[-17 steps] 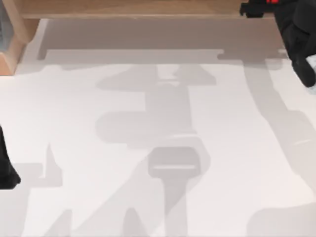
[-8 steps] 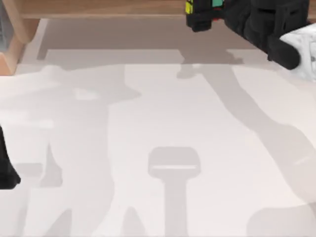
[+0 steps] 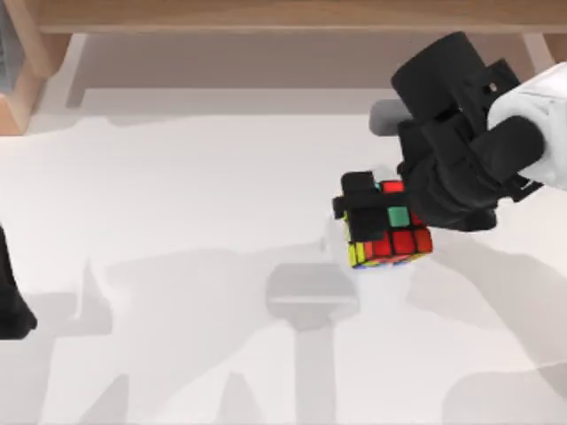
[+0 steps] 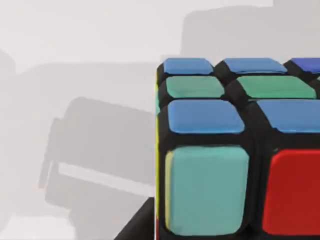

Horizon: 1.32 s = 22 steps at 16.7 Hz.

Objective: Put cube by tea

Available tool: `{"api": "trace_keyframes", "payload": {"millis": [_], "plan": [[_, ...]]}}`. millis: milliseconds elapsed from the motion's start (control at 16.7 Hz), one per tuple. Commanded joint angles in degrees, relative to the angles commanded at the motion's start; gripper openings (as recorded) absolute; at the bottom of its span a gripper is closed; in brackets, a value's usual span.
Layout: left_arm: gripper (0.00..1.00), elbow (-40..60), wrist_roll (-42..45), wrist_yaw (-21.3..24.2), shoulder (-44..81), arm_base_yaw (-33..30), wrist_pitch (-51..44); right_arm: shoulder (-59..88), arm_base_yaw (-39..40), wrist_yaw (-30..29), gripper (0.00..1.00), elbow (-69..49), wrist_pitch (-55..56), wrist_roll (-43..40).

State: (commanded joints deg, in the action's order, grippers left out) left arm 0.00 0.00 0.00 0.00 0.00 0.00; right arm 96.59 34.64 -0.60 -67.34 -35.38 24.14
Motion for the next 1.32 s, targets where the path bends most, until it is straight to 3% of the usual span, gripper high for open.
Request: {"api": "trace_keyframes", "payload": {"millis": [240,420,1320], "plan": [[1.0,0.0,0.0,0.0,0.0,0.0,0.0,-4.3,2.1,0.3,0.0,4.5,-16.9,8.6],[1.0,0.0,0.0,0.0,0.0,0.0,0.0,-6.3,2.6,0.1,0.0,6.9,-23.5,12.8],[1.0,0.0,0.0,0.0,0.0,0.0,0.0,-6.4,3.4,0.8,0.0,6.3,-24.2,13.8]]}}
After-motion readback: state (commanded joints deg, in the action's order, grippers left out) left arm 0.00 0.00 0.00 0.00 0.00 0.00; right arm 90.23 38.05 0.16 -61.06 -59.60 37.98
